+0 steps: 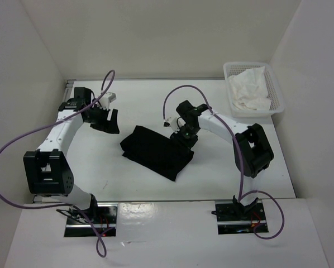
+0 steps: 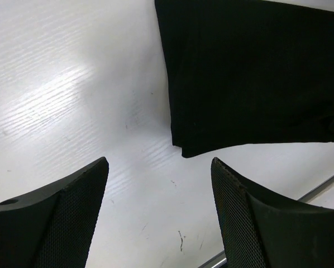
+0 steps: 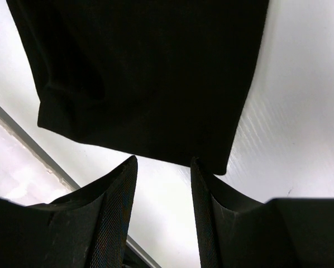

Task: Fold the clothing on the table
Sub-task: Fold the skirt

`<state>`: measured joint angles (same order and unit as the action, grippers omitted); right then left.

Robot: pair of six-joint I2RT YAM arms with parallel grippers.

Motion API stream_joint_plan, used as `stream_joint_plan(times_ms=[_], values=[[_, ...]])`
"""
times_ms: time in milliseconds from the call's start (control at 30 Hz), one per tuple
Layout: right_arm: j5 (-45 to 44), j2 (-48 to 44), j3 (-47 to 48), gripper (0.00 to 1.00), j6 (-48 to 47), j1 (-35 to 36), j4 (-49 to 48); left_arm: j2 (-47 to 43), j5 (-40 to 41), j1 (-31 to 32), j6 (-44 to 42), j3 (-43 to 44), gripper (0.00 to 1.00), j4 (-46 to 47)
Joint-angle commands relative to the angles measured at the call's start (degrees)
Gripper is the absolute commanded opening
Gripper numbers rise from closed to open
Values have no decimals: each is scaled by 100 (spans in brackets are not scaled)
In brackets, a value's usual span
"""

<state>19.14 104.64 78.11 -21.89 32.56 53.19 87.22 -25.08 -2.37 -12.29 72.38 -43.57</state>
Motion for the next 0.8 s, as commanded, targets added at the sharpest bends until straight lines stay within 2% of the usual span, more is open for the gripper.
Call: stream_joint_plan(times_ms=[0,533,767], values=[[82,118,39,48,9,111,95,260,-330,114,-72,39,81,-2],[257,504,-67,48,62,234,262,1200,82,1484,96,-145,81,745],[310,637,-67,48,62,286,262,1526,258,1792,201,-145,81,903]])
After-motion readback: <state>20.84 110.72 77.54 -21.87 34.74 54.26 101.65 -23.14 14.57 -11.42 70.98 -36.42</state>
